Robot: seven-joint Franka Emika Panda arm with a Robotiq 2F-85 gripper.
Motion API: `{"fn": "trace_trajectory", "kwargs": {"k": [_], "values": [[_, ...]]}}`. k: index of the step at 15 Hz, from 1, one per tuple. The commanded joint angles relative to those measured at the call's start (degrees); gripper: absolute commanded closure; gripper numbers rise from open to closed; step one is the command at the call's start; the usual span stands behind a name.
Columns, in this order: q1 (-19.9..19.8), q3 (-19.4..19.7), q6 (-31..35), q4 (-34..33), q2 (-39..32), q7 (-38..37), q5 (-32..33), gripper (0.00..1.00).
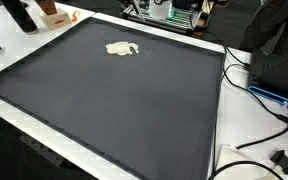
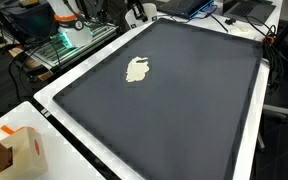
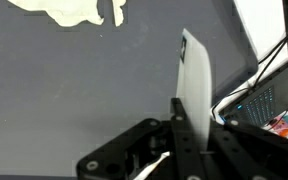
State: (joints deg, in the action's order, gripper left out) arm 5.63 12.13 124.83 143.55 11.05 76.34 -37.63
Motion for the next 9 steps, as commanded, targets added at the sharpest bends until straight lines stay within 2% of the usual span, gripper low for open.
{"fn": "trace_trajectory", "kwargs": {"k": [1, 5, 9], "values": [[-2.6, -0.6, -3.1, -2.0, -4.1, 8.0, -3.4, 0.99], [-5.0, -1.5, -4.4, -3.8, -8.3, 11.2, -5.2, 0.99], [-7.3, -2.4, -6.1, -5.7, -12.4, 9.7, -4.9, 0.99]]}}
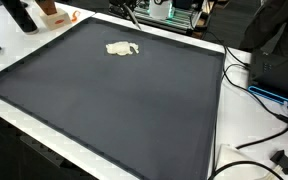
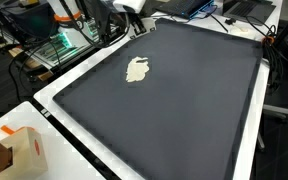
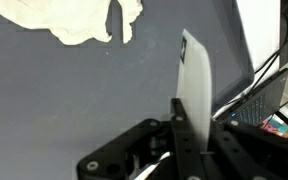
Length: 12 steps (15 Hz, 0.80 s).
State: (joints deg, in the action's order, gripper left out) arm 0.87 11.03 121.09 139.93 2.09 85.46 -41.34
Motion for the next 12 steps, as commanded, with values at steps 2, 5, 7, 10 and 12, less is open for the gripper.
{"fn": "trace_trajectory", "kwargs": {"k": [2, 5, 7, 10, 12], "values": [[-3.6, -1.9, -2.6, -2.9, -5.1, -0.2, -0.9, 0.99], [-5.0, -2.5, -3.4, -4.0, -7.4, -1.7, -0.9, 0.99], [-5.9, -2.8, -3.7, -4.6, -8.6, -3.2, -0.7, 0.99], [-6.8, -3.0, -3.3, -4.8, -9.4, -6.8, -0.5, 0.99], [-7.2, -3.0, -2.2, -4.4, -9.3, -10.1, -0.1, 0.99]]}}
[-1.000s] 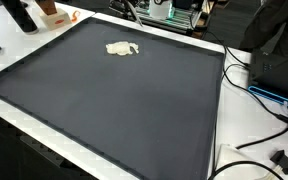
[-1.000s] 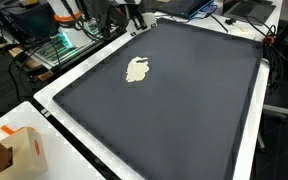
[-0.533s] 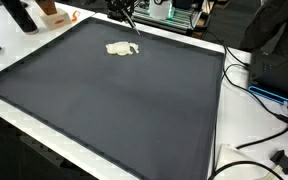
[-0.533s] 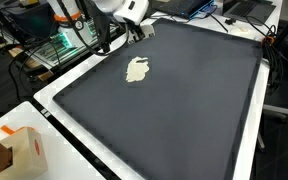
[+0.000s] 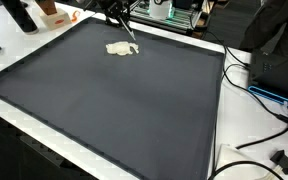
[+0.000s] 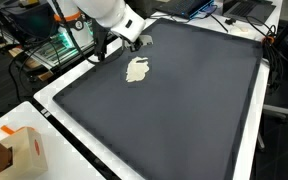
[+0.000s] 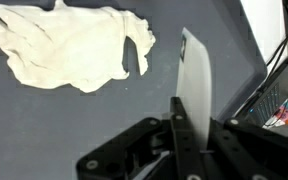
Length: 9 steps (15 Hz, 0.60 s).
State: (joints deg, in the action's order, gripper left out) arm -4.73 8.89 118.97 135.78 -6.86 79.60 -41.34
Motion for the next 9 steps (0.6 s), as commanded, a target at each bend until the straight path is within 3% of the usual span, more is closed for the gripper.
{"fn": "trace_trajectory", "kwargs": {"k": [1, 9], "values": [[-1.7, -0.8, 0.5, 0.1, -0.1, -6.0, 0.2, 0.99], [-1.2, -1.3, 7.9, 2.8, 3.2, -21.1, 4.3, 0.99]]}}
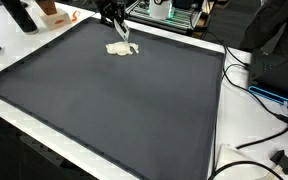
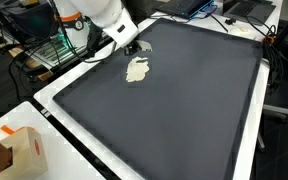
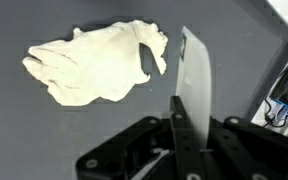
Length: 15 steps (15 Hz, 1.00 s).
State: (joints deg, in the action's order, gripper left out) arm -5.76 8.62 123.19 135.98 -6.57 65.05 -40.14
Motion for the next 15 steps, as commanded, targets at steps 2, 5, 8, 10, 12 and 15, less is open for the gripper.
{"fn": "trace_trajectory", "kwargs": {"k": [2, 5, 8, 10, 12, 15], "values": [[0.3, -1.5, 6.3, 3.6, 4.2, -12.3, 6.2, 0.99], [1.0, -2.7, 9.3, 4.7, 6.1, -23.2, 13.2, 0.99], [1.8, -4.0, 10.5, 5.3, 7.7, -34.0, 21.3, 0.99], [2.4, -4.8, 10.7, 5.2, 8.3, -40.8, 27.3, 0.99], [2.9, -5.5, 10.7, 5.2, 8.9, -47.3, 33.0, 0.99], [3.5, -6.6, 10.4, 5.1, 9.5, -55.9, 41.4, 0.99]]}}
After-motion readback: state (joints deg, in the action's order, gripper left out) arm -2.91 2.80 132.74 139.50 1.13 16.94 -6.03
